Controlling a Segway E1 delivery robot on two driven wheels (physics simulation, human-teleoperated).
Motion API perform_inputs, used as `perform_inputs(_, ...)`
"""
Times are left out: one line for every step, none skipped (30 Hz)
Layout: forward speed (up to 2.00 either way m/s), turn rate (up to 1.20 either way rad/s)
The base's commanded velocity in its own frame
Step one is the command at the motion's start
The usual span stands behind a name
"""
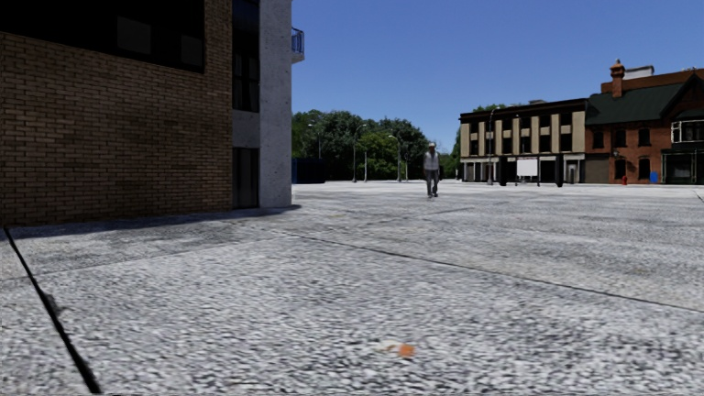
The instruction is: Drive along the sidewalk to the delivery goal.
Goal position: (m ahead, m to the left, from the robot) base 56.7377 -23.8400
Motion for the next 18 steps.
perform_inputs(2.00, 0.00)
perform_inputs(2.00, 0.00)
perform_inputs(2.00, 0.00)
perform_inputs(2.00, 0.00)
perform_inputs(2.00, 0.00)
perform_inputs(2.00, 0.00)
perform_inputs(2.00, 0.00)
perform_inputs(2.00, 0.00)
perform_inputs(2.00, 0.00)
perform_inputs(2.00, 0.00)
perform_inputs(2.00, 0.00)
perform_inputs(2.00, 0.00)
perform_inputs(2.00, 0.00)
perform_inputs(2.00, 0.00)
perform_inputs(2.00, 0.00)
perform_inputs(2.00, 0.00)
perform_inputs(2.00, 0.00)
perform_inputs(2.00, 0.00)
